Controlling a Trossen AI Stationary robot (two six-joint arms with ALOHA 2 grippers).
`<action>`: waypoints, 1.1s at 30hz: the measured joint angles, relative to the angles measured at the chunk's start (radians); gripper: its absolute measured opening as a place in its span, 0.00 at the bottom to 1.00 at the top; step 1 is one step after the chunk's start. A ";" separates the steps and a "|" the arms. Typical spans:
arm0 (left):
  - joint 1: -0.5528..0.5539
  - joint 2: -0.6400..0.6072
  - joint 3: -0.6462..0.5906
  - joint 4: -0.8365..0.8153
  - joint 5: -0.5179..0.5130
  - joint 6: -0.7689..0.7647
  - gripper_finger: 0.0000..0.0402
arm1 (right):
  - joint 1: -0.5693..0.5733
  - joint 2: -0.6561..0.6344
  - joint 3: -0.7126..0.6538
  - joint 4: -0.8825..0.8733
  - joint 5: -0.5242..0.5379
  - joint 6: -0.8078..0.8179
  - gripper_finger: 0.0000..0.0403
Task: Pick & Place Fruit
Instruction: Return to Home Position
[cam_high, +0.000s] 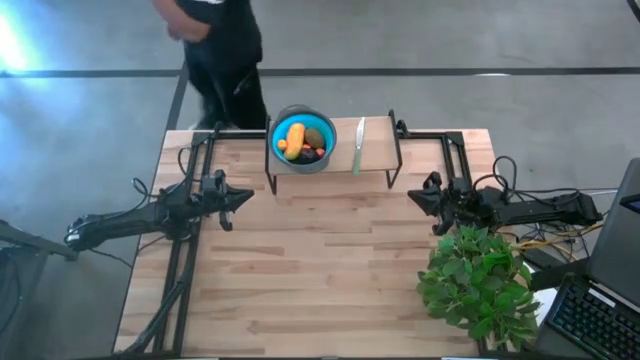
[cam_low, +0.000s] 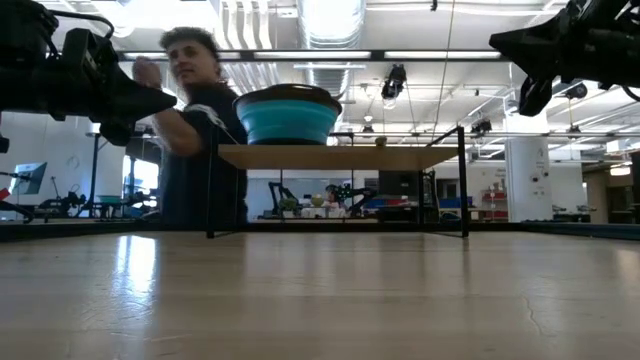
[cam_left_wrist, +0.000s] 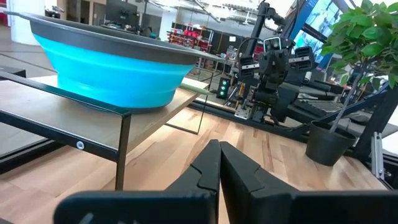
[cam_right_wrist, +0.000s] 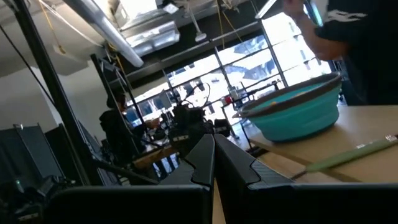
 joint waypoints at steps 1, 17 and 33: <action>0.000 0.000 0.000 0.000 0.000 0.000 0.02 | 0.000 0.000 0.000 -0.010 0.000 0.001 0.02; 0.000 0.000 0.000 0.002 0.001 0.001 0.02 | 0.000 0.007 0.000 -0.016 0.002 0.003 0.02; 0.000 0.000 -0.001 0.002 0.004 0.001 0.02 | 0.000 0.008 0.000 -0.015 0.003 0.003 0.02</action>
